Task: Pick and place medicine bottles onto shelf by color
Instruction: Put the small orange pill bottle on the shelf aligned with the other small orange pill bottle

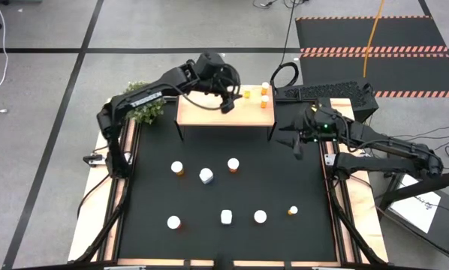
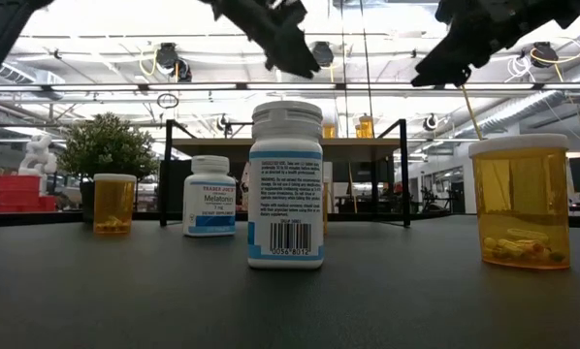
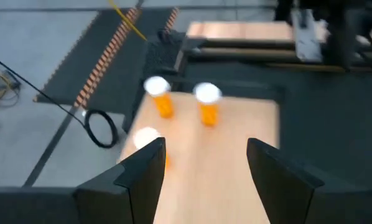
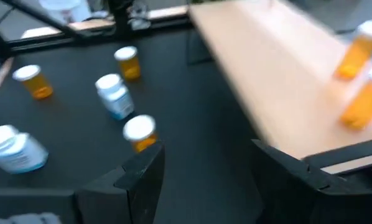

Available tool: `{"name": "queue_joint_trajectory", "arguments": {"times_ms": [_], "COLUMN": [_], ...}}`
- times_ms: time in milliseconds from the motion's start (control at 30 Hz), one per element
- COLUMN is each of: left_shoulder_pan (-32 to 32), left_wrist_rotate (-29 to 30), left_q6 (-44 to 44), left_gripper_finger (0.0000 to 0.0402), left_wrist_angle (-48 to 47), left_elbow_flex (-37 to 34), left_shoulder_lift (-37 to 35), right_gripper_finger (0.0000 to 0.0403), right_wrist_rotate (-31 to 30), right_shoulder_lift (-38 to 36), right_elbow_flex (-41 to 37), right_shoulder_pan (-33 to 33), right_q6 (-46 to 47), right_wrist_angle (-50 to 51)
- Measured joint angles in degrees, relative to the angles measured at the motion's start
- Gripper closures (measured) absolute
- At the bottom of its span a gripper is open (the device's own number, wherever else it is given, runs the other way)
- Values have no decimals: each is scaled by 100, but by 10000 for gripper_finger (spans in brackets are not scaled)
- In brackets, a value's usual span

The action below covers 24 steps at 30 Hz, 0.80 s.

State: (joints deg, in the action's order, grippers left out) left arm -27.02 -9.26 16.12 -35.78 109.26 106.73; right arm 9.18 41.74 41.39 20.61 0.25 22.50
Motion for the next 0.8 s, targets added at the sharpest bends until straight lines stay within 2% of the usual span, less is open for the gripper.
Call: {"name": "queue_joint_trajectory", "arguments": {"times_ms": [100,233,533,600,800], "left_shoulder_pan": [270,745,1946,2168,2636], "left_wrist_rotate": [109,469,1656,1838,1893], "left_q6": [78,49,-490,-618,-943], "left_gripper_finger": [174,174,174,174,174], "left_wrist_angle": [-387,-91,1721,2081,2865], "left_elbow_flex": [-141,-916,-3438,-3842,-4631], "left_shoulder_lift": [-283,-741,-1869,-2070,-2340], "right_gripper_finger": [177,177,177,177,177], "right_wrist_rotate": [-12,-307,-1423,-1641,-2143], "right_shoulder_lift": [2,-2,13,37,310], "right_elbow_flex": [0,0,0,-3,-4], "right_shoulder_pan": [-434,-1252,-3321,-3790,-5070], "right_q6": [325,764,1892,2216,3064], "right_wrist_angle": [293,447,1003,1137,1193]}}
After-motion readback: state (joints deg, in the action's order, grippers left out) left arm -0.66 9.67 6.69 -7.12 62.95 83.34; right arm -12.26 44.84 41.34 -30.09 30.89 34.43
